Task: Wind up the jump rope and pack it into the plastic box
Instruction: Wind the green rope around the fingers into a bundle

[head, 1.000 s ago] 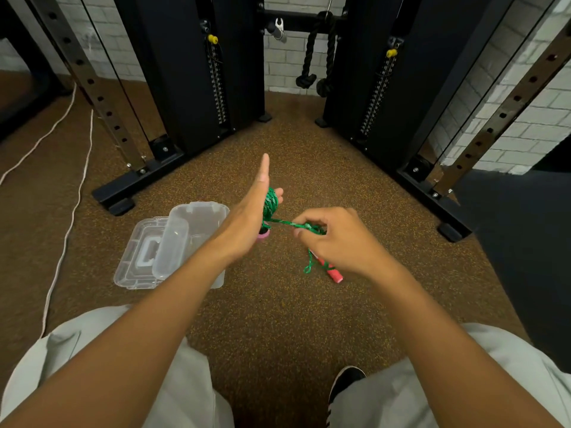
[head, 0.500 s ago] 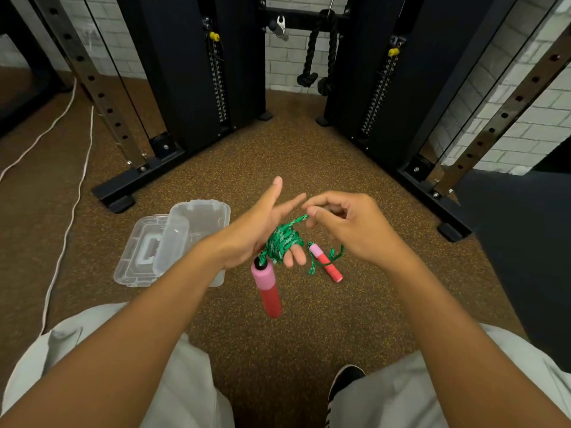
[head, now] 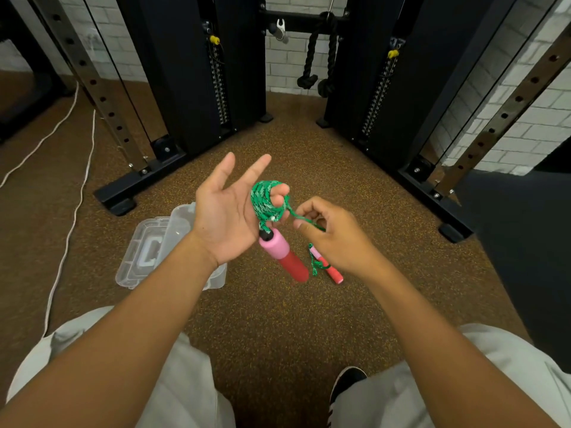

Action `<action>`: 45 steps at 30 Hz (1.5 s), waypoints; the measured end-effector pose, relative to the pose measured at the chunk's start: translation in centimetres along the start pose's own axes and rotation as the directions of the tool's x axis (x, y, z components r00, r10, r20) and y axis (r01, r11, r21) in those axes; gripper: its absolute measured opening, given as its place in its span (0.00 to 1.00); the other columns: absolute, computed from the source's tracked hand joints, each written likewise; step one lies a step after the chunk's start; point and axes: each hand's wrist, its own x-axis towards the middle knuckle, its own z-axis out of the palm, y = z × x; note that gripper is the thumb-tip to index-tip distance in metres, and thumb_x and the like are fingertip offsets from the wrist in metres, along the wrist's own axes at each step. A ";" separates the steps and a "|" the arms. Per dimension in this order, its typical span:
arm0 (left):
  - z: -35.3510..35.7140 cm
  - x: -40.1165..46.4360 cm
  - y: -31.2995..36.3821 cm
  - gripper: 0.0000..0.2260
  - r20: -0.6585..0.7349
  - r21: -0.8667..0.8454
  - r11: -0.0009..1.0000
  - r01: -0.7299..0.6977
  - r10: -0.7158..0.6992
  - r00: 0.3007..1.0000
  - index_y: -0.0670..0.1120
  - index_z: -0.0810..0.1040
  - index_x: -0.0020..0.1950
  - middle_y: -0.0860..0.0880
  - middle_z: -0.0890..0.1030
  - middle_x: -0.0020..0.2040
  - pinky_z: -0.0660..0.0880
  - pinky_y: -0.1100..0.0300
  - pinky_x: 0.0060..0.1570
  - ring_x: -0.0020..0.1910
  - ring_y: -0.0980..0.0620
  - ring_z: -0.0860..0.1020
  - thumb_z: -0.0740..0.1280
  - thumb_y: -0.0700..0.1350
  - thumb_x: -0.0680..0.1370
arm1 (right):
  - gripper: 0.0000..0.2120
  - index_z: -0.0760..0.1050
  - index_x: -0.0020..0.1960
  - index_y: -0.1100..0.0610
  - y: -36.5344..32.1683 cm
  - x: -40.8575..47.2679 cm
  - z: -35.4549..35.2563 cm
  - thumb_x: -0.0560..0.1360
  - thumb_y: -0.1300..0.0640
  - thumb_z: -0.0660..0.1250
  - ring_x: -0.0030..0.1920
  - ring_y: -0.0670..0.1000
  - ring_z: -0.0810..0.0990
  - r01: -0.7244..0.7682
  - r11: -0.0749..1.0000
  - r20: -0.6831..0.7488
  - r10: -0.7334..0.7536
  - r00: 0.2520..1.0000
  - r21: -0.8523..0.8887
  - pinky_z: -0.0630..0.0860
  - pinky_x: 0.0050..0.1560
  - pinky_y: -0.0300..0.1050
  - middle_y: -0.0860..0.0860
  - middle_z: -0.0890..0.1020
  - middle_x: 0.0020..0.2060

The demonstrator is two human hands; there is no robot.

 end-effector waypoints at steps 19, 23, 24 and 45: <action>-0.7 0.5 0.3 0.31 -0.087 -0.108 0.989 -0.099 0.090 0.992 0.47 0.66 0.79 0.42 0.85 0.53 0.70 0.47 0.62 0.42 0.51 0.82 0.55 0.64 0.82 | 0.15 0.77 0.42 0.48 0.5 -0.1 2.1 0.85 0.51 0.60 0.27 0.42 0.71 -0.093 0.994 -0.049 0.096 0.994 0.063 0.68 0.31 0.42 0.45 0.78 0.31; -0.6 0.5 0.4 0.29 -0.108 -0.119 0.982 -0.149 0.136 0.985 0.50 0.63 0.80 0.35 0.81 0.66 0.73 0.49 0.63 0.55 0.45 0.85 0.56 0.63 0.83 | 0.17 0.78 0.43 0.51 -0.2 -0.3 2.2 0.86 0.51 0.57 0.27 0.44 0.66 -0.099 0.991 0.047 0.095 0.994 0.087 0.63 0.30 0.44 0.45 0.72 0.29; -0.5 0.5 0.3 0.29 -0.107 -0.113 0.981 -0.155 0.143 0.984 0.51 0.61 0.81 0.34 0.80 0.67 0.71 0.48 0.68 0.60 0.44 0.84 0.56 0.62 0.83 | 0.16 0.79 0.44 0.52 -0.5 -0.4 2.3 0.86 0.51 0.58 0.26 0.42 0.64 -0.086 0.992 0.048 0.082 0.995 0.093 0.62 0.29 0.42 0.43 0.70 0.27; -0.5 0.6 -3.3 0.28 0.046 0.949 0.311 -0.050 0.021 0.999 0.77 0.43 0.77 0.57 0.51 0.84 0.71 0.57 0.60 0.60 0.61 0.73 0.37 0.76 0.76 | 0.07 0.81 0.42 0.51 -2.0 -0.8 -1.5 0.79 0.54 0.70 0.26 0.48 0.75 0.004 0.988 0.155 0.021 0.988 -0.157 0.73 0.31 0.36 0.49 0.83 0.28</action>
